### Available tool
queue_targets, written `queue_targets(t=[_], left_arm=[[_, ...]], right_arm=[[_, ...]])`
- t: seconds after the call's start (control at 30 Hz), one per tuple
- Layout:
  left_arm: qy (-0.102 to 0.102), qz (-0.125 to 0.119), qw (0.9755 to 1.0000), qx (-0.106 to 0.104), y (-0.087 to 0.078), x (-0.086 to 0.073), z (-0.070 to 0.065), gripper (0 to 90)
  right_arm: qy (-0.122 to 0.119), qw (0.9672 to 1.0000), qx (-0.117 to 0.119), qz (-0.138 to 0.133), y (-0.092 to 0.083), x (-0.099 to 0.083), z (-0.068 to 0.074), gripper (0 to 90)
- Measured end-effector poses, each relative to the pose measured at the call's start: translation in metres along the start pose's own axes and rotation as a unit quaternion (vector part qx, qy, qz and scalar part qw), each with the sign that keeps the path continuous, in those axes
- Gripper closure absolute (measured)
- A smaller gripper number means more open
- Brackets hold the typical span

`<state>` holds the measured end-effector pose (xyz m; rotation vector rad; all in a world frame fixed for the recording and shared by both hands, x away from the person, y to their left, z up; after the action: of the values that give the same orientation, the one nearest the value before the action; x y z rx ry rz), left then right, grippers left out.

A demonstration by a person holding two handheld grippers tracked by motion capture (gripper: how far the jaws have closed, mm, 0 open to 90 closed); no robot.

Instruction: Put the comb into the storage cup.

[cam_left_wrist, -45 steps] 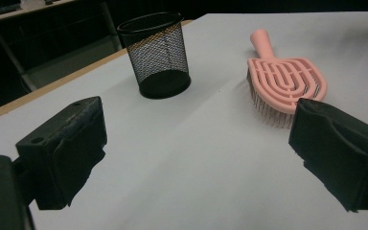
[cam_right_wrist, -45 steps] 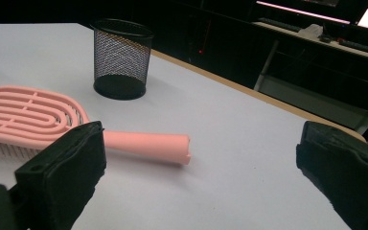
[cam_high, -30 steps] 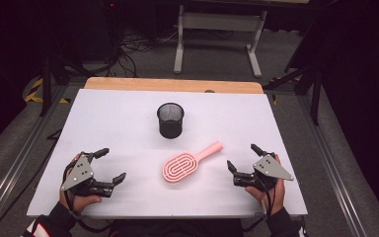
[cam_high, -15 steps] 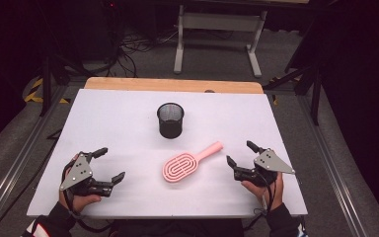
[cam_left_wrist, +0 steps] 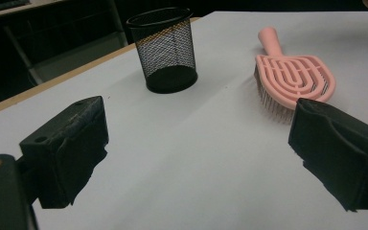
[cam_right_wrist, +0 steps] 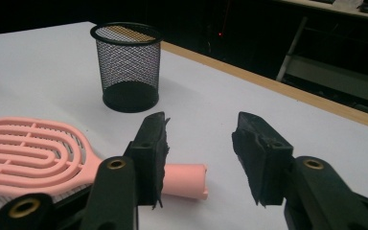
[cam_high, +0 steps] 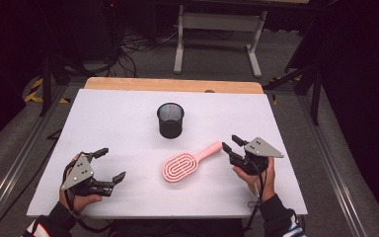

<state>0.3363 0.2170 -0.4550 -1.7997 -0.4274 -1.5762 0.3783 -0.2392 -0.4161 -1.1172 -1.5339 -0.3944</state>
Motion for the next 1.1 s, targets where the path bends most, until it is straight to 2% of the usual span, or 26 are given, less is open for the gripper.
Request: queue_targets(t=[0.07,0.13,0.17,0.4,0.5,0.63,0.7,0.8,1.1], left_arm=[[-0.003,0.000,1.0000,0.000,0.000,0.000,0.000,7.8],[0.000,0.001,1.0000,0.001,0.000,0.000,0.001,7.9],[-0.003,0.000,1.0000,0.001,0.000,0.000,0.000,8.0],[-0.003,0.002,1.0000,0.000,0.002,-0.001,0.001,8.3],[-0.001,0.003,1.0000,0.000,0.001,-0.001,0.002,8.3],[-0.001,0.002,1.0000,0.003,0.001,-0.002,0.002,8.3],[0.000,0.000,1.0000,0.003,0.001,-0.001,0.003,8.2],[0.002,-0.001,1.0000,0.006,0.000,-0.001,0.002,8.4],[0.008,-0.002,0.9999,0.006,0.002,-0.001,0.001,9.2]], right_arm=[[0.002,0.9999,0.015,-0.001,0.005,0.002,0.000,64.2],[-0.005,0.9998,0.016,0.009,0.010,0.003,0.001,66.0],[-0.005,0.9998,0.016,0.014,0.016,0.004,0.001,70.3],[-0.010,0.9994,0.024,0.023,0.031,0.008,0.004,77.1],[-0.010,0.9989,0.028,0.036,0.044,0.008,0.004,84.7],[-0.013,0.9979,0.035,0.053,0.054,0.006,0.004,88.0],[-0.017,0.9964,0.035,0.075,0.063,0.004,0.004,89.4],[-0.009,0.9936,0.042,0.104,0.078,-0.004,0.003,90.0],[-0.018,0.9881,0.051,0.144,0.091,-0.012,0.010,90.0]])
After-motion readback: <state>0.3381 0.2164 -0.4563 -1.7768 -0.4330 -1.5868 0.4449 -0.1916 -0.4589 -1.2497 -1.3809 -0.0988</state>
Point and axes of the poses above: each handheld gripper's, and its own axes: y roughly forward along the jaws, x roughly out of its top, z roughly to its left, the point moved 2 cm from there along y, roughly forward along the jaws, and after that the axes turned 10 degrees about -y, right-handed, at the moved point
